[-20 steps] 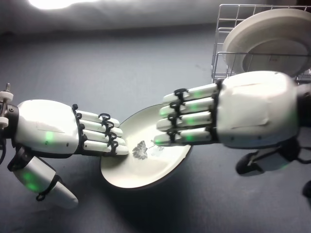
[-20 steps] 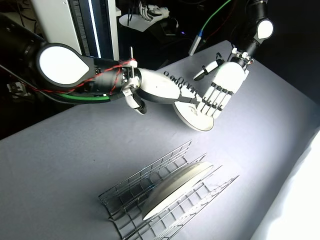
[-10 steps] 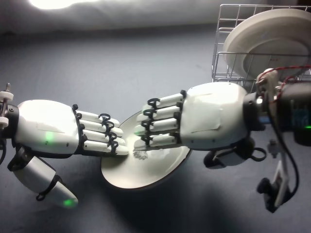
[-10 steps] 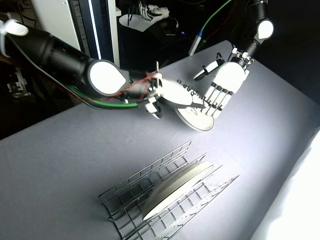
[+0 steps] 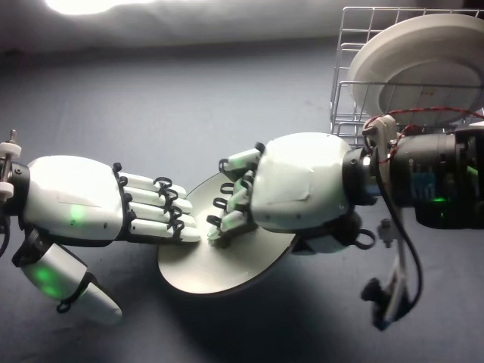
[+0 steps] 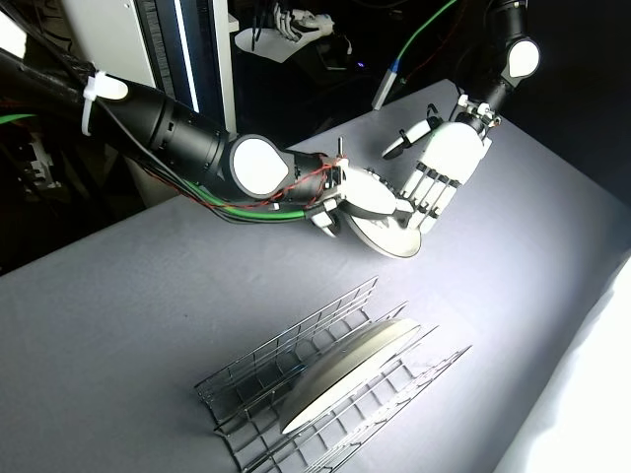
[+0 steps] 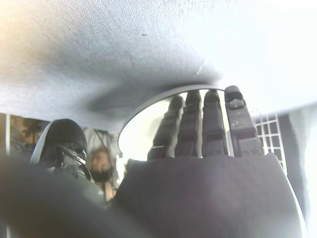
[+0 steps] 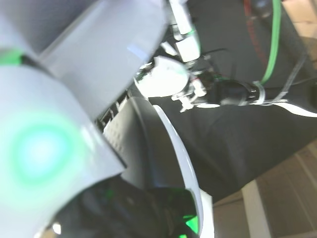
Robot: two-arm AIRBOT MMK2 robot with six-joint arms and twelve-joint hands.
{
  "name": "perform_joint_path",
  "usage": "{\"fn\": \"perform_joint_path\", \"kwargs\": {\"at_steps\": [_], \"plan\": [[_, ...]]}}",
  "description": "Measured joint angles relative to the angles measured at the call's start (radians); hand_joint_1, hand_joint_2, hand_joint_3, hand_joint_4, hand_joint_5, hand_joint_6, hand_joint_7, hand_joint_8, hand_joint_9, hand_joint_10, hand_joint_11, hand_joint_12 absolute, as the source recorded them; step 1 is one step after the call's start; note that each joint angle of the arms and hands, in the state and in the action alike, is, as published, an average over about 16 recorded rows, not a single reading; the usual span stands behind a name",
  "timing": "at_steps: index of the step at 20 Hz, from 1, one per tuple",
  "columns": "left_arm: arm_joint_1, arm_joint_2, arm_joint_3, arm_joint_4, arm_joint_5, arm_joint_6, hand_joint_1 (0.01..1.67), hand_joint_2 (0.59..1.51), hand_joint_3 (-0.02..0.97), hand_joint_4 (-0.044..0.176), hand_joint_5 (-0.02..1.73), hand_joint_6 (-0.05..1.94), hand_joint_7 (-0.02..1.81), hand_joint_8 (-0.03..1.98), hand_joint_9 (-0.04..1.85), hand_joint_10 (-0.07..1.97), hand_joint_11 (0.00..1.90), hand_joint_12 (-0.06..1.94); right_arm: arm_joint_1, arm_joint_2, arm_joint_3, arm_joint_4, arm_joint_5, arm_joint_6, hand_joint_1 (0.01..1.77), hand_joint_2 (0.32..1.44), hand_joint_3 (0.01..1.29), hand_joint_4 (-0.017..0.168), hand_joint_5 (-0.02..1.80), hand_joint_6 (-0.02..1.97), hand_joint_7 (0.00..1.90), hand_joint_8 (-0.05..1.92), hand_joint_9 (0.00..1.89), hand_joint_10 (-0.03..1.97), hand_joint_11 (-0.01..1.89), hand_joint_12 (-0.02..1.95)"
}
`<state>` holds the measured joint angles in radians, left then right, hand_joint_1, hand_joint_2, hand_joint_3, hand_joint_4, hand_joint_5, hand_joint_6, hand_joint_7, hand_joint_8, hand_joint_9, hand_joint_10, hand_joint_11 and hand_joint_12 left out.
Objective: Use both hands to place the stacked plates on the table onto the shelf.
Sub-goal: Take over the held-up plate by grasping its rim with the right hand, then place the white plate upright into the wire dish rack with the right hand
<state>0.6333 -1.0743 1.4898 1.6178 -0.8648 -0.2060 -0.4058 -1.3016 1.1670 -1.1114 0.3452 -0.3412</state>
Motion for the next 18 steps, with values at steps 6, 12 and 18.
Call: {"fn": "perform_joint_path", "kwargs": {"at_steps": [6, 12, 18], "plan": [[-0.045, 0.007, -0.015, 0.040, -0.001, -0.003, 0.01, 1.147, 0.012, -0.009, 0.03, -0.04, 0.04, -0.01, 0.01, -0.01, 0.02, -0.01, 0.000, -0.013, 0.011, 0.006, 0.014, -0.003, 1.21, 1.00, 0.01, -0.009, 0.65, 0.30, 0.75, 0.31, 0.82, 0.62, 0.61, 1.19], [-0.140, 0.033, -0.038, 0.069, -0.020, -0.005, 0.01, 1.147, 0.013, -0.005, 0.05, -0.02, 0.05, 0.00, 0.02, 0.00, 0.02, 0.01, 0.012, 0.024, -0.019, 0.019, 0.034, -0.004, 1.23, 0.94, 0.01, -0.012, 0.75, 0.53, 0.90, 0.47, 0.98, 0.91, 0.84, 1.14], [-0.242, 0.076, -0.060, 0.085, -0.055, -0.004, 0.01, 1.147, 0.012, 0.002, 0.07, 0.01, 0.06, 0.00, 0.04, 0.01, 0.02, 0.01, 0.044, 0.095, -0.070, 0.061, 0.050, -0.003, 1.26, 0.93, 0.01, -0.009, 0.83, 0.69, 0.97, 0.58, 1.01, 0.98, 0.85, 1.14]]}}
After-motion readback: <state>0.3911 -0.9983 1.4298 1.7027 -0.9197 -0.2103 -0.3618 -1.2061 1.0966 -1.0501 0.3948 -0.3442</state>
